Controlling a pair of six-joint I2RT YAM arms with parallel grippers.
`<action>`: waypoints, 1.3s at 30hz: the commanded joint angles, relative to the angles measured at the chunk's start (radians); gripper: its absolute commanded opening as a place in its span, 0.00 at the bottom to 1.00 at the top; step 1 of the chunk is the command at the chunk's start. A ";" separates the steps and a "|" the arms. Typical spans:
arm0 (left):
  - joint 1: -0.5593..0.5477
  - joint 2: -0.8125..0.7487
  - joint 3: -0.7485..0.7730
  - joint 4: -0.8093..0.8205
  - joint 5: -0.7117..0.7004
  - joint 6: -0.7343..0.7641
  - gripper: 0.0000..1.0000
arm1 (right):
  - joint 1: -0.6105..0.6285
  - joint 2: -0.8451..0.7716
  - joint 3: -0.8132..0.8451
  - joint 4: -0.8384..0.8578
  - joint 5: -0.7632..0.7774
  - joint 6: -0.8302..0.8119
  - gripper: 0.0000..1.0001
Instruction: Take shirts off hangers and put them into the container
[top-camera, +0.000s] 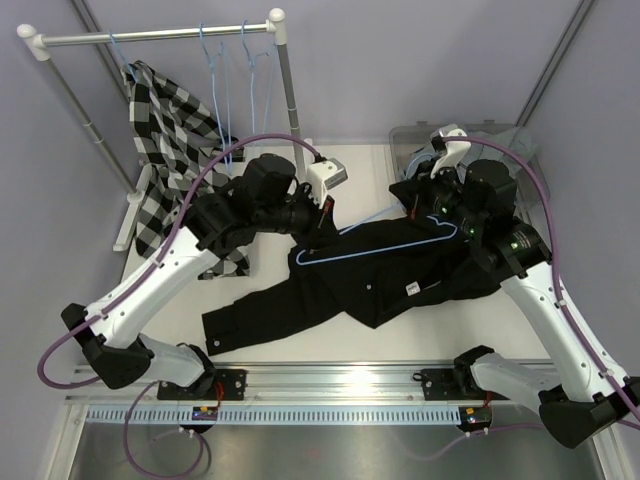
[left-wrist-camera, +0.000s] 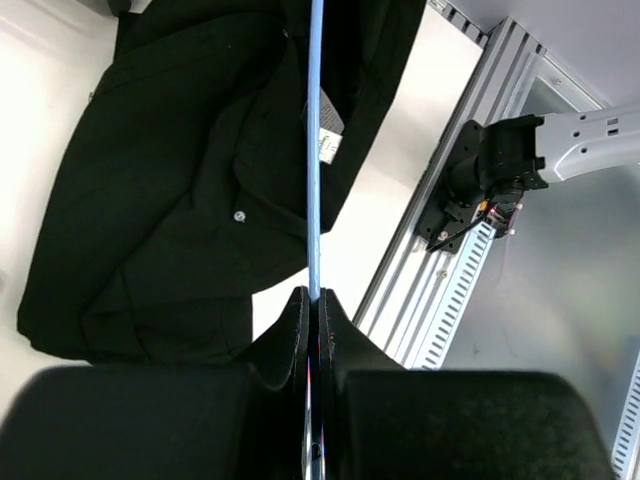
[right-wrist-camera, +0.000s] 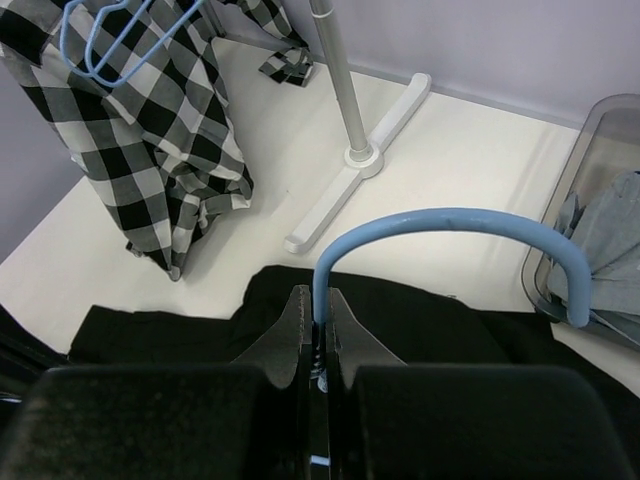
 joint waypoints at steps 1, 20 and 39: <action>0.002 -0.076 -0.013 0.028 0.002 0.024 0.00 | 0.011 -0.006 0.010 0.084 -0.043 0.003 0.06; 0.106 -0.484 -0.355 -0.021 -0.486 -0.045 0.00 | 0.013 -0.183 -0.070 -0.138 -0.353 0.039 1.00; 0.114 -0.400 -0.051 -0.027 -0.741 -0.117 0.00 | 0.013 -0.275 -0.136 -0.175 -0.178 0.004 1.00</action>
